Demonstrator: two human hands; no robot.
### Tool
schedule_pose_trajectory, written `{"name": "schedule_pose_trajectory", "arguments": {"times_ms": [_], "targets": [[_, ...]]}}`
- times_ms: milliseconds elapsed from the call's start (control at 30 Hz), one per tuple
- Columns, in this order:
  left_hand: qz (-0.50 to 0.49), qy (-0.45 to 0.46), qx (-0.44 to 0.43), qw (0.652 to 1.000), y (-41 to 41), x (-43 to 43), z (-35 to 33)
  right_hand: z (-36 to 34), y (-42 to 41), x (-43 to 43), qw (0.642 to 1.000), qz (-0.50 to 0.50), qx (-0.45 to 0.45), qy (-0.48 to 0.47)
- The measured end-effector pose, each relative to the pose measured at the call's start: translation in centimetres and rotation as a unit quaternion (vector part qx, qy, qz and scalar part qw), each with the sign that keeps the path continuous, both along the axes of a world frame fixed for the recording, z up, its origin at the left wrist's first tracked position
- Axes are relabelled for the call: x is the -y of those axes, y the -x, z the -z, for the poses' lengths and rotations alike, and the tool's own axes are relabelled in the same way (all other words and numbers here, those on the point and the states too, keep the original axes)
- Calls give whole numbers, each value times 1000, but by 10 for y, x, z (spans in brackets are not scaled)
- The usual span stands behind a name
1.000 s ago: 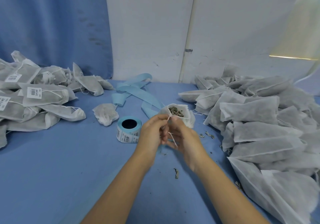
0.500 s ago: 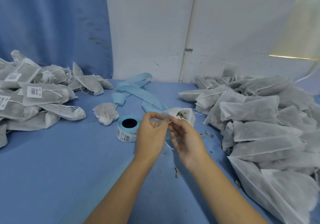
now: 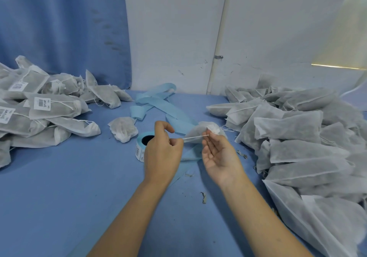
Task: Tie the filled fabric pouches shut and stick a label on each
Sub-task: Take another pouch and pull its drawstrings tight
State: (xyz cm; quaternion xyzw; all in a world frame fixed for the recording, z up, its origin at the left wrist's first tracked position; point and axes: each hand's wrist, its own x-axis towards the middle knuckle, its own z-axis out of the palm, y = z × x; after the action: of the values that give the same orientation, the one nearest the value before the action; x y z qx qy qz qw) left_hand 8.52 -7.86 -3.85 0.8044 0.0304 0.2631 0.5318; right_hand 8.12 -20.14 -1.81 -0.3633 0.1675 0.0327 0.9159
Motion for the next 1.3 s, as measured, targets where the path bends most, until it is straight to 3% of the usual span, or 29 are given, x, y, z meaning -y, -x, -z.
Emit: {"name": "schedule_pose_trajectory", "arguments": {"times_ms": [200, 333, 433, 600, 733, 933, 1100, 1200, 1300], "targets": [[-4, 10, 62, 998, 8, -2, -4, 4, 1, 6, 999, -21, 14, 20], [-30, 33, 94, 995, 8, 5, -15, 8, 1, 8, 991, -23, 43, 127], [6, 77, 66, 995, 13, 19, -20, 10, 2, 3, 978, -20, 65, 196], [82, 120, -35, 989, 17, 38, -12, 15, 3, -2, 970, -22, 86, 225], [100, 122, -44, 986, 19, 42, -7, 16, 5, -1, 965, -27, 82, 247], [83, 51, -12, 995, 19, 42, -2, 16, 6, -3, 964, -34, 63, 256], [45, -56, 21, 997, 15, 33, 2, 15, 3, 0, 979, -34, 42, 196], [55, -72, 14, 996, 16, 33, 3, 16, 3, 2, 984, -39, 22, 172], [58, -110, -18, 992, 17, 37, 3, 17, 0, 3, 974, -12, 5, 225]]}}
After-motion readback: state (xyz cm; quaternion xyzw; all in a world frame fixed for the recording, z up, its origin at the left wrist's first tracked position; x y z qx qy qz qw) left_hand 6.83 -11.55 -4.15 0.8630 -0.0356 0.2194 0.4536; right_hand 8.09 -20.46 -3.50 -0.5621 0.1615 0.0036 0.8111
